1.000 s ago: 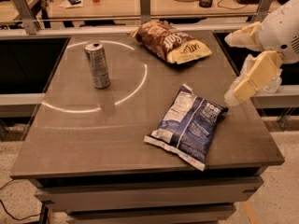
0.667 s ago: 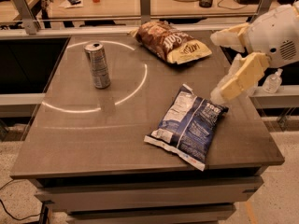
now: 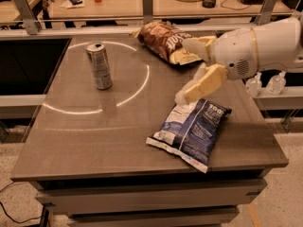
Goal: Pick redbull can
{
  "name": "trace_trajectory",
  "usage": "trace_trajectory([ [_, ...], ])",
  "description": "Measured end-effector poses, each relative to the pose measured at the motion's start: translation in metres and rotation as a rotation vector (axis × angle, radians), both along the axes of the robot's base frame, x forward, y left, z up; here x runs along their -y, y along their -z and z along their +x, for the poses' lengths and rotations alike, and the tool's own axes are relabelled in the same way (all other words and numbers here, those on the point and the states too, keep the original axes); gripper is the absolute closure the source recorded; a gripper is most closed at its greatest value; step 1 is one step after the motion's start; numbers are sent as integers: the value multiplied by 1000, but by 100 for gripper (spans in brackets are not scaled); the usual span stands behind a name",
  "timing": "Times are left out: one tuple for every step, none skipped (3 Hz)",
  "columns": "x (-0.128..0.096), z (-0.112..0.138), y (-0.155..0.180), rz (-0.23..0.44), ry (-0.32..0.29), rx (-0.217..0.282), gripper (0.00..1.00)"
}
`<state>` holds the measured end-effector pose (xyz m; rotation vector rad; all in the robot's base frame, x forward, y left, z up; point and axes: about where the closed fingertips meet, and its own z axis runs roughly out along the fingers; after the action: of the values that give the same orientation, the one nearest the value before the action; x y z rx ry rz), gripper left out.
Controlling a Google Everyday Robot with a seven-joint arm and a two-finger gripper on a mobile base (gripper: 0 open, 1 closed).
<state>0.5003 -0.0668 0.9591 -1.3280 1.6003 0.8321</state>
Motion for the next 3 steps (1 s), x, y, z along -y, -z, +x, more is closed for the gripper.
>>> trace_trajectory([
  [-13,21,8,109,-4,3,0],
  [-26,35,14,149,10,-1,0],
  [-27,35,14,149,10,0,0],
])
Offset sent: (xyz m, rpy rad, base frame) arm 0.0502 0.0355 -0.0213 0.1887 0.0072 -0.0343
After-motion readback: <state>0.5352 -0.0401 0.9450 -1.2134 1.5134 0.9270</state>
